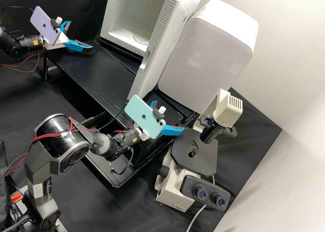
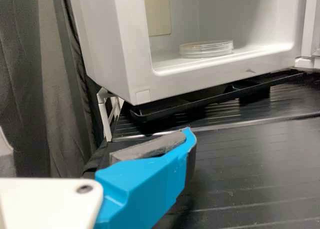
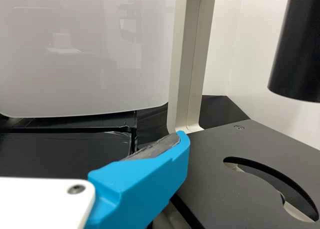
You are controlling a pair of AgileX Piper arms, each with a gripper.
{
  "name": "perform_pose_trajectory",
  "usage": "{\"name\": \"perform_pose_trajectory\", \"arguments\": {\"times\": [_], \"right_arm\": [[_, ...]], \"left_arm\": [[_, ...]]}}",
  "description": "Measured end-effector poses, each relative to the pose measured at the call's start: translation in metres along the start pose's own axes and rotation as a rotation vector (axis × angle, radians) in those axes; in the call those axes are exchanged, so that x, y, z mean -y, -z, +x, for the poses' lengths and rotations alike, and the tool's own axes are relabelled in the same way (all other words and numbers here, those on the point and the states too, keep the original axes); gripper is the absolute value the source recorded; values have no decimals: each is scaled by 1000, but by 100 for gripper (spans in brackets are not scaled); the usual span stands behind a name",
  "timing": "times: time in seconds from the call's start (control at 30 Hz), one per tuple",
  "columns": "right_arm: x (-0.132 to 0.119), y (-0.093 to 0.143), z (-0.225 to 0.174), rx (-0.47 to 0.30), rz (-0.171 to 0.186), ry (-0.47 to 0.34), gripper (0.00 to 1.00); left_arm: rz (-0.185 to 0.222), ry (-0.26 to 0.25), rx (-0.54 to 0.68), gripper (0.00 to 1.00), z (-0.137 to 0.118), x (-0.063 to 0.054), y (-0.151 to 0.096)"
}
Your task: Take the petri dish out of the incubator
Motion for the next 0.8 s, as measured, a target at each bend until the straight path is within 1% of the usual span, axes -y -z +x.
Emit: {"name": "perform_pose_trajectory", "arguments": {"times": [0.4, 0.53, 0.67, 0.73, 0.8], "right_arm": [[0, 0, 0, 0, 0, 0, 100], [0, 0, 0, 0, 0, 0, 100], [0, 0, 0, 0, 0, 0, 100], [0, 0, 0, 0, 0, 0, 100], [0, 0, 0, 0, 0, 0, 100]], "left_arm": [[0, 0, 0, 100, 0, 0, 0], [1, 2, 15, 100, 0, 1, -4], [19, 22, 75, 100, -4, 6, -18], [38, 31, 140, 100, -8, 8, -31], [32, 37, 189, 100, -11, 9, -40]]}}
